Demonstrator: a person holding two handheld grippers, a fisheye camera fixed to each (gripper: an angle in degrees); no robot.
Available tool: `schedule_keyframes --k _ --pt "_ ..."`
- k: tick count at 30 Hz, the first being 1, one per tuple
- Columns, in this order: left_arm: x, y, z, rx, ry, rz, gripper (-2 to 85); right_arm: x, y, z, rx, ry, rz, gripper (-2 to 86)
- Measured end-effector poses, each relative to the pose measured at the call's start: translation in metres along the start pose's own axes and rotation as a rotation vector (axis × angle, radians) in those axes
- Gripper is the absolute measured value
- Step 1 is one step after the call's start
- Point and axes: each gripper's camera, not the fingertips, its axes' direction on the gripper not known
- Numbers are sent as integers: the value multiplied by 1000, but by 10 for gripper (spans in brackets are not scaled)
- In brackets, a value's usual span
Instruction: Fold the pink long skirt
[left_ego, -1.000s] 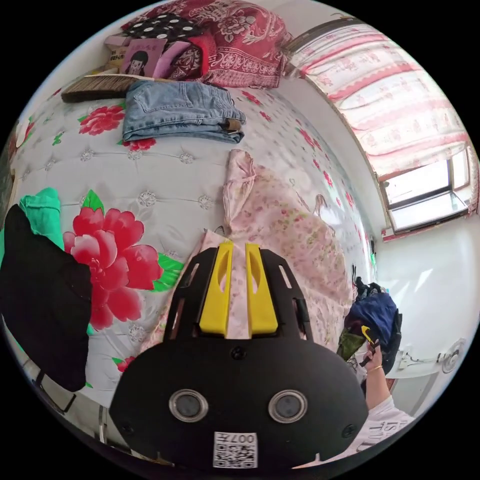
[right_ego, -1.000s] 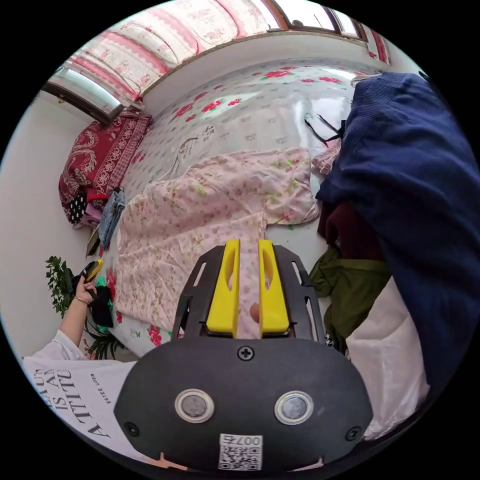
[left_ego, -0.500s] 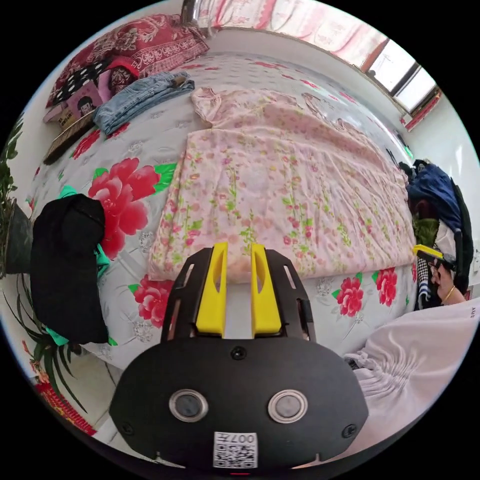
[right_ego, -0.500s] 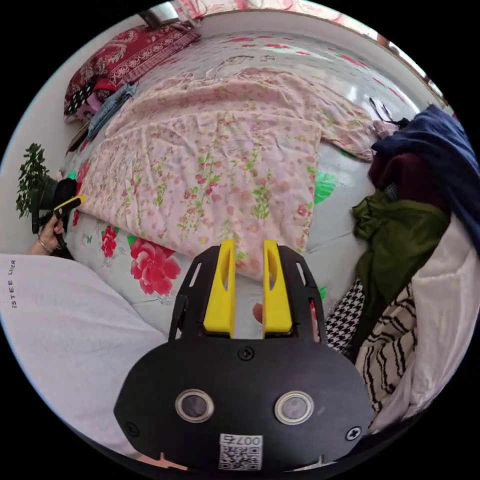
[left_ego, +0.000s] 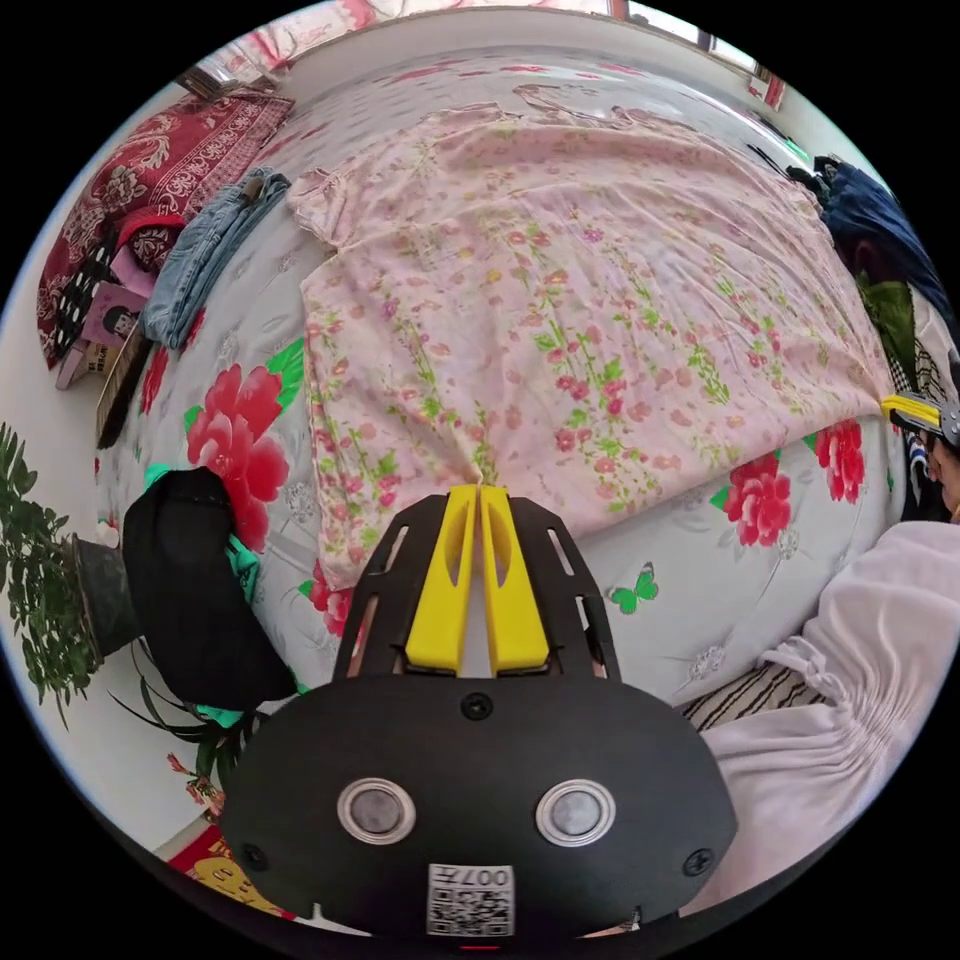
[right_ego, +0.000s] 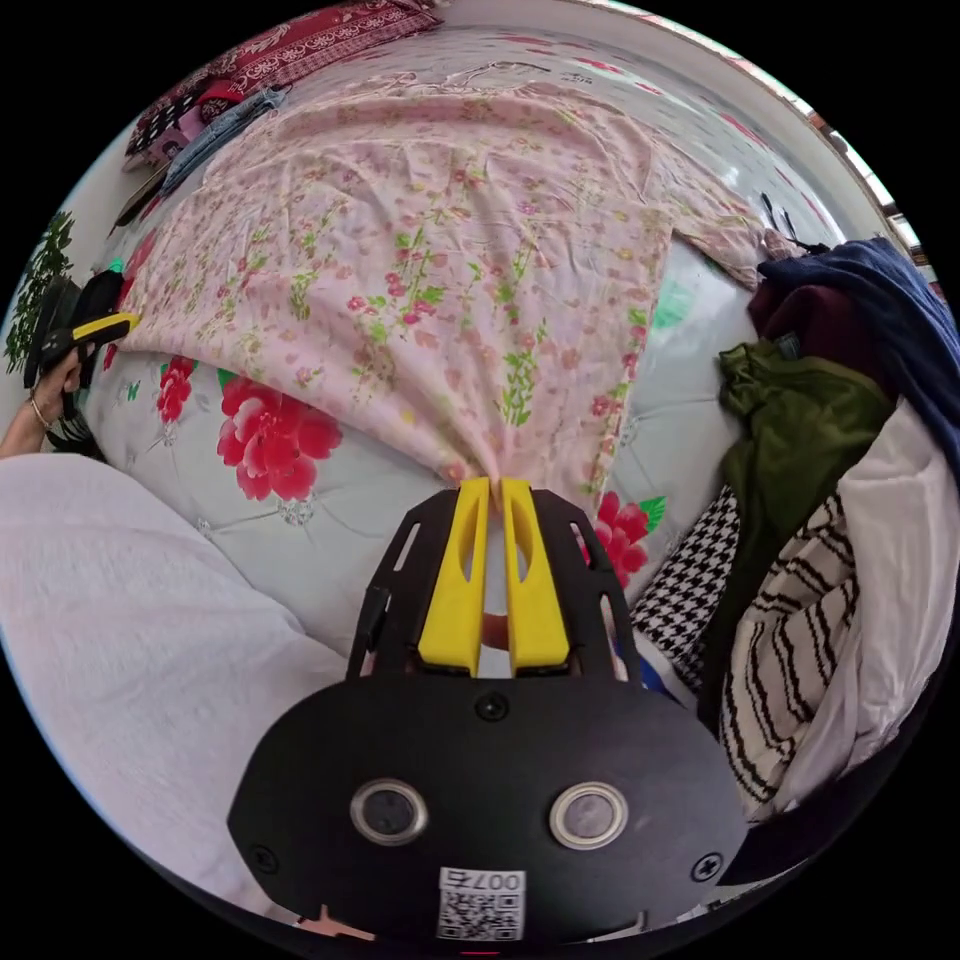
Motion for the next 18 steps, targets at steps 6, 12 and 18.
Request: schedule_keyframes --k 6,12,18 --pt "-1 69 -4 -55 131 -35 -8 -5 56 7 -85 -75 55 2" --pt "-50 115 -12 41 297 -281 21 -7 90 -17 -18 -69 108 0" --pt "-139 76 -24 356 376 -526 108 -11 77 -67 203 -67 203 -1"
